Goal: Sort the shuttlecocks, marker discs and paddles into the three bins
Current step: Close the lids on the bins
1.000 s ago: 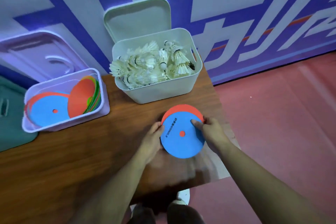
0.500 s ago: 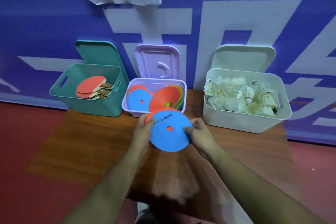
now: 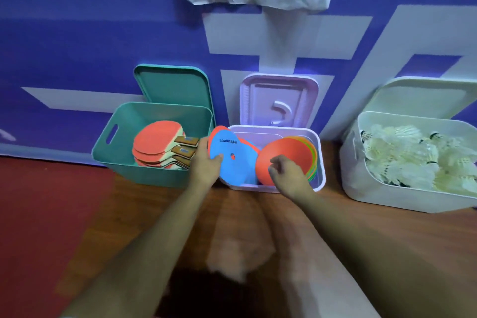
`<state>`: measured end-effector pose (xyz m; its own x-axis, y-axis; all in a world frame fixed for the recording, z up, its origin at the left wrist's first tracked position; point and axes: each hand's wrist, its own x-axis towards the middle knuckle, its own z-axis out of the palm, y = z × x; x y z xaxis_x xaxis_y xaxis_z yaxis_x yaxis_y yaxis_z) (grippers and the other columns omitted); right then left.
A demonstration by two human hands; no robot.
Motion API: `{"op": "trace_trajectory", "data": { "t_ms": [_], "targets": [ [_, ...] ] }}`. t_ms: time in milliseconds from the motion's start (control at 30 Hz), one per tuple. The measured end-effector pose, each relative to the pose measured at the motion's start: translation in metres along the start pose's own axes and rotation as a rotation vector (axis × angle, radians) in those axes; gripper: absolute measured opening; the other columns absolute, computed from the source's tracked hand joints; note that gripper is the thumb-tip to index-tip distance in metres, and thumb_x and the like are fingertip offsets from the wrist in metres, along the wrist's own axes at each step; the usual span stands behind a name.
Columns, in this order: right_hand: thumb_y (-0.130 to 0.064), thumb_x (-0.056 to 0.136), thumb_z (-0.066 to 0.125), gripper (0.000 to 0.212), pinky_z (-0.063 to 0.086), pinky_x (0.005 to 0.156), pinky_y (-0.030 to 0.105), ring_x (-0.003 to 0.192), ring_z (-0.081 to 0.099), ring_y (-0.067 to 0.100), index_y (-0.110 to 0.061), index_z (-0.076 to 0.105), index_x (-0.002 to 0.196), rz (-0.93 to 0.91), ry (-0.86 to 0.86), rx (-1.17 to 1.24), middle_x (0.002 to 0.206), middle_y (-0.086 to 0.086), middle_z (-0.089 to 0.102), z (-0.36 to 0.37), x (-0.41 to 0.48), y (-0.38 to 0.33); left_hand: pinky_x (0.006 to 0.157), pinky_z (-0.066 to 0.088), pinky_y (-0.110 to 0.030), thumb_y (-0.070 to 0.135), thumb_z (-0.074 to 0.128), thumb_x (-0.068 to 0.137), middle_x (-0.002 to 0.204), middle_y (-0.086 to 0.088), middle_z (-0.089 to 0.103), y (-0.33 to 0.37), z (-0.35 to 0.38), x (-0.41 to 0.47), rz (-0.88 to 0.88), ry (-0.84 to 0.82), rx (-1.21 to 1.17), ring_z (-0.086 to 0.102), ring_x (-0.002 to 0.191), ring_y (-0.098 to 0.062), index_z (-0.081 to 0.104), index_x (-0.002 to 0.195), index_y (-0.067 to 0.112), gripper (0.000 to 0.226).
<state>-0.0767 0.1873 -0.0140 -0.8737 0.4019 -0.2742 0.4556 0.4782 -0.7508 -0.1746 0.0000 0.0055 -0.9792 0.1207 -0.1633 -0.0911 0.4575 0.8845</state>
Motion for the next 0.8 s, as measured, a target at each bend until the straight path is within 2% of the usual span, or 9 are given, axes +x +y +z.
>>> {"op": "trace_trajectory", "data": {
  "t_ms": [100,200,333,433,567,633,733,800],
  "targets": [
    [-0.023,0.094,0.054,0.03,0.047,0.091,0.036,0.108,0.062,0.033,-0.007,0.062,0.118,-0.032,-0.051,-0.247,0.114,0.016,0.069,0.012,0.019,0.014,0.089,0.05,-0.038,0.01,0.059,0.089,0.119,-0.008,0.064,-0.01,0.01,0.03,0.042,-0.069,0.172,0.06,0.106,-0.029,0.048,0.129,0.018,0.043],
    [-0.036,0.096,0.05,0.031,0.049,0.083,0.041,0.103,0.062,0.039,-0.01,0.063,0.107,0.029,-0.129,-0.419,0.108,0.019,0.068,0.022,0.03,0.033,0.089,0.047,-0.038,0.009,0.057,0.091,0.123,-0.014,0.062,-0.018,0.026,0.052,0.062,-0.139,0.259,0.058,0.11,-0.035,0.045,0.133,0.016,0.045],
    [-0.042,0.096,0.046,0.038,0.048,0.078,0.041,0.095,0.064,0.041,-0.01,0.066,0.094,0.05,-0.125,-0.557,0.098,0.022,0.069,0.025,0.03,0.054,0.088,0.045,-0.044,-0.001,0.05,0.089,0.124,-0.022,0.056,-0.029,0.047,0.069,0.188,-0.162,0.546,0.056,0.111,-0.041,0.041,0.135,0.004,0.046],
    [-0.043,0.097,0.043,0.041,0.047,0.077,0.041,0.091,0.064,0.04,-0.01,0.068,0.09,0.026,-0.089,-0.587,0.094,0.021,0.07,0.026,0.03,0.06,0.086,0.049,-0.047,-0.005,0.043,0.088,0.126,-0.021,0.054,-0.036,0.054,0.074,0.227,-0.133,0.672,0.059,0.107,-0.041,0.035,0.14,0.004,0.053],
    [-0.042,0.097,0.044,0.041,0.047,0.076,0.04,0.09,0.065,0.036,-0.01,0.067,0.086,-0.009,-0.045,-0.61,0.092,0.018,0.071,0.022,0.033,0.064,0.084,0.046,-0.047,-0.004,0.036,0.091,0.122,-0.023,0.056,-0.039,0.063,0.072,0.222,-0.198,0.757,0.058,0.108,-0.041,0.038,0.133,0.0,0.042],
    [-0.041,0.096,0.045,0.04,0.047,0.076,0.039,0.09,0.065,0.036,-0.01,0.066,0.085,-0.024,-0.041,-0.601,0.092,0.018,0.07,0.02,0.035,0.067,0.09,0.043,-0.044,-0.004,0.037,0.089,0.123,-0.022,0.053,-0.043,0.067,0.069,0.254,-0.179,0.833,0.051,0.113,-0.038,0.039,0.133,-0.001,0.044],
    [-0.039,0.096,0.047,0.038,0.047,0.075,0.039,0.089,0.064,0.036,-0.009,0.066,0.084,-0.044,-0.041,-0.577,0.091,0.018,0.07,0.019,0.036,0.071,0.09,0.042,-0.039,0.0,0.043,0.086,0.123,-0.018,0.045,-0.052,0.07,0.065,0.342,-0.062,0.997,0.046,0.105,-0.034,0.043,0.133,-0.001,0.048],
    [-0.037,0.095,0.05,0.036,0.048,0.076,0.04,0.09,0.064,0.037,-0.007,0.068,0.087,-0.044,-0.038,-0.51,0.092,0.019,0.07,0.017,0.036,0.07,0.091,0.041,-0.038,0.006,0.05,0.085,0.125,-0.016,0.042,-0.05,0.069,0.062,0.298,-0.08,1.03,0.044,0.106,-0.032,0.042,0.135,0.0,0.05]
  ]
}}
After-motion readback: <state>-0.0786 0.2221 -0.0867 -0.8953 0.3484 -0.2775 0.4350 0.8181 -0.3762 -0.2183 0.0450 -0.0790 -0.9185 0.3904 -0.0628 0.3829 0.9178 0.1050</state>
